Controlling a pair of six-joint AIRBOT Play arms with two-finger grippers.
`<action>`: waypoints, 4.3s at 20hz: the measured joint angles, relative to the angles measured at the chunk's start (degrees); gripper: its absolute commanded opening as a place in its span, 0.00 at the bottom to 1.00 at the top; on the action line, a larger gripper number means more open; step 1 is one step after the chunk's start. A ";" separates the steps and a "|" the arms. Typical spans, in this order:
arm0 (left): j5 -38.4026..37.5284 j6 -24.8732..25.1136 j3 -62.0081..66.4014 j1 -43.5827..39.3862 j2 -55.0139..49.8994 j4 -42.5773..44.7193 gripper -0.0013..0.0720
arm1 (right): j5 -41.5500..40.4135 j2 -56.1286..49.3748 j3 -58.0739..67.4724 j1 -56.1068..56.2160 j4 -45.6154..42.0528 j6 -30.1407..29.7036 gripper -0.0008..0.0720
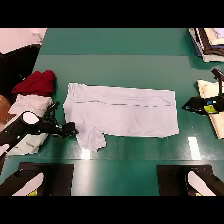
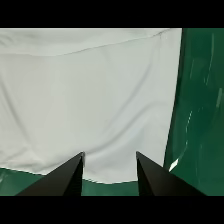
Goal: Fold the shirts.
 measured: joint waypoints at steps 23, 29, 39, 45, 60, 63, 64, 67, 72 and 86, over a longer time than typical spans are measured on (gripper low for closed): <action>-11.98 -2.54 4.37 -0.81 8.83 8.70 0.04 | -6.62 -7.06 -26.58 -5.75 11.80 -6.23 0.03; -23.19 -7.19 6.43 -0.85 19.15 11.21 0.04 | 2.49 7.85 -24.55 -7.48 3.13 -5.11 0.02; -10.14 -4.26 20.04 -0.85 4.46 14.29 0.05 | -1.77 -7.39 -3.48 4.94 0.28 -1.70 0.03; -1.14 0.11 27.76 -0.85 -11.58 14.58 0.05 | -4.26 -24.00 11.04 8.52 0.28 -0.70 0.03; -5.99 1.03 37.33 -0.92 -17.66 10.12 0.05 | 0.59 -30.53 12.96 -7.72 8.07 -11.06 0.83; -6.19 0.96 37.68 -2.75 -17.79 7.85 0.05 | 0.61 -33.14 8.72 -13.22 13.31 -14.73 0.83; -5.99 0.66 37.70 -3.78 -17.90 7.56 0.05 | 0.72 -34.23 8.00 -13.99 15.23 -15.85 0.83; -3.91 -1.60 37.79 -7.78 -18.05 6.80 0.04 | 1.90 -37.62 7.76 -13.81 20.63 -18.10 0.72; 3.08 -6.34 37.86 -15.30 -18.43 6.16 0.04 | 0.59 -40.79 10.78 -8.70 21.55 -19.89 0.03; 7.54 -9.09 49.57 -30.32 -38.36 2.56 0.04 | 7.96 -26.18 28.85 7.37 31.21 -15.76 0.02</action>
